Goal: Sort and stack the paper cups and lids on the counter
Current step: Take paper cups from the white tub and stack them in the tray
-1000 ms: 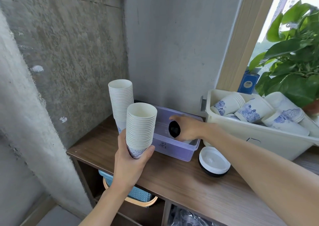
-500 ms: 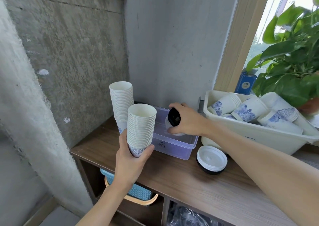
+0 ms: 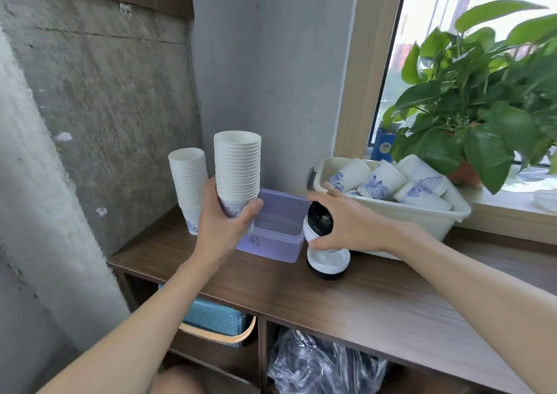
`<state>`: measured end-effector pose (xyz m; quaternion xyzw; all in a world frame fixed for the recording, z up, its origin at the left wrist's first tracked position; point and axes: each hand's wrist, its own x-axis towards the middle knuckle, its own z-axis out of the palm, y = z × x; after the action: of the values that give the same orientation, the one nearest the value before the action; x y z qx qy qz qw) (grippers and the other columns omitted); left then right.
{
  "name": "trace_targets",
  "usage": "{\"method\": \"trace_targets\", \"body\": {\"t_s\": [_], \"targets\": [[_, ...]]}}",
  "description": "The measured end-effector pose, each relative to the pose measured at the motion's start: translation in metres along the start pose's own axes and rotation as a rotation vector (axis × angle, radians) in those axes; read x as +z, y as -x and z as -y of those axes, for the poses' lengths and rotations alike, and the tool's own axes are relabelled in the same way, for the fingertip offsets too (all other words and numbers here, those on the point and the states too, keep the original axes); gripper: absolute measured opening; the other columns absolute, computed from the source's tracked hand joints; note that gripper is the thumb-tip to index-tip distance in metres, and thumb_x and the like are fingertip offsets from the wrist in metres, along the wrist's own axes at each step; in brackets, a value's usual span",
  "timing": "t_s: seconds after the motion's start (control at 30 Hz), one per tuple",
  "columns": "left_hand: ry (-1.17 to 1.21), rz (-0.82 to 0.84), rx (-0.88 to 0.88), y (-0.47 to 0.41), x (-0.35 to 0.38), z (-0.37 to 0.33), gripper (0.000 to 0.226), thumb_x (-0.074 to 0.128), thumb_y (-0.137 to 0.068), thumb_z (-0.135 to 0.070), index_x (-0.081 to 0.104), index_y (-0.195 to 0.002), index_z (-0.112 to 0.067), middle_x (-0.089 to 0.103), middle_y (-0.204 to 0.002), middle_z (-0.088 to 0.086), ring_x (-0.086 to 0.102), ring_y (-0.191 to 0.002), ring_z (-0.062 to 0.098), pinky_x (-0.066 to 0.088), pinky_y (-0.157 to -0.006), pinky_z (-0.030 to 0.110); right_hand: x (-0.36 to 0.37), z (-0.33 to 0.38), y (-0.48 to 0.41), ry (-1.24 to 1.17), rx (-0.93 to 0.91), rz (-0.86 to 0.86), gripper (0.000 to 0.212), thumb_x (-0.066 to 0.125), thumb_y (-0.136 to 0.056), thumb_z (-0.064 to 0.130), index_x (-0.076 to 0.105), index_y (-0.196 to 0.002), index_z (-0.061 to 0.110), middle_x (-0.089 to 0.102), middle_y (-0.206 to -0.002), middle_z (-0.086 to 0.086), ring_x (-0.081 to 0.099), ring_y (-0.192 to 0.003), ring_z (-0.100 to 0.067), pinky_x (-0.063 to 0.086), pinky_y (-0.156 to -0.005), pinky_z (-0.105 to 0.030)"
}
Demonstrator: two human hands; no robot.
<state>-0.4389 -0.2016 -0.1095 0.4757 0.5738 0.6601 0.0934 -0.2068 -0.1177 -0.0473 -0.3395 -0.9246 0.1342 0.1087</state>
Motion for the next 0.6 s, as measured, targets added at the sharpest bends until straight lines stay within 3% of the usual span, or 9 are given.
{"method": "trace_targets", "body": {"t_s": [0.13, 0.43, 0.6], "targets": [[-0.014, 0.057, -0.015, -0.015, 0.022, -0.01, 0.059, 0.085, -0.081, -0.022, 0.047, -0.126, -0.017, 0.062, -0.102, -0.02, 0.062, -0.087, -0.014, 0.047, -0.07, 0.005, 0.001, -0.025, 0.028, 0.056, 0.117, 0.088, 0.082, 0.075, -0.069, 0.046, 0.035, -0.139, 0.029, 0.041, -0.12, 0.003, 0.048, -0.11, -0.019, 0.045, -0.096, -0.039], [-0.088, 0.112, -0.065, -0.024, 0.041, -0.003, 0.059, 0.084, -0.083, -0.023, 0.041, -0.123, -0.019, 0.056, -0.105, -0.018, 0.055, -0.083, -0.027, 0.042, -0.063, -0.002, 0.017, -0.064, 0.05, 0.164, 0.241, 0.139, 0.086, 0.075, -0.068, 0.048, 0.032, -0.14, 0.028, 0.039, -0.129, 0.002, 0.048, -0.118, -0.023, 0.047, -0.093, -0.039], [-0.096, 0.118, -0.069, -0.024, 0.043, 0.001, 0.062, 0.084, -0.082, -0.026, 0.04, -0.125, -0.02, 0.057, -0.108, -0.018, 0.059, -0.092, -0.015, 0.045, -0.07, 0.005, 0.031, -0.07, 0.054, 0.178, 0.263, 0.203, 0.089, 0.076, -0.069, 0.048, 0.03, -0.142, 0.027, 0.039, -0.133, 0.0, 0.043, -0.124, -0.024, 0.045, -0.095, -0.041]]}}
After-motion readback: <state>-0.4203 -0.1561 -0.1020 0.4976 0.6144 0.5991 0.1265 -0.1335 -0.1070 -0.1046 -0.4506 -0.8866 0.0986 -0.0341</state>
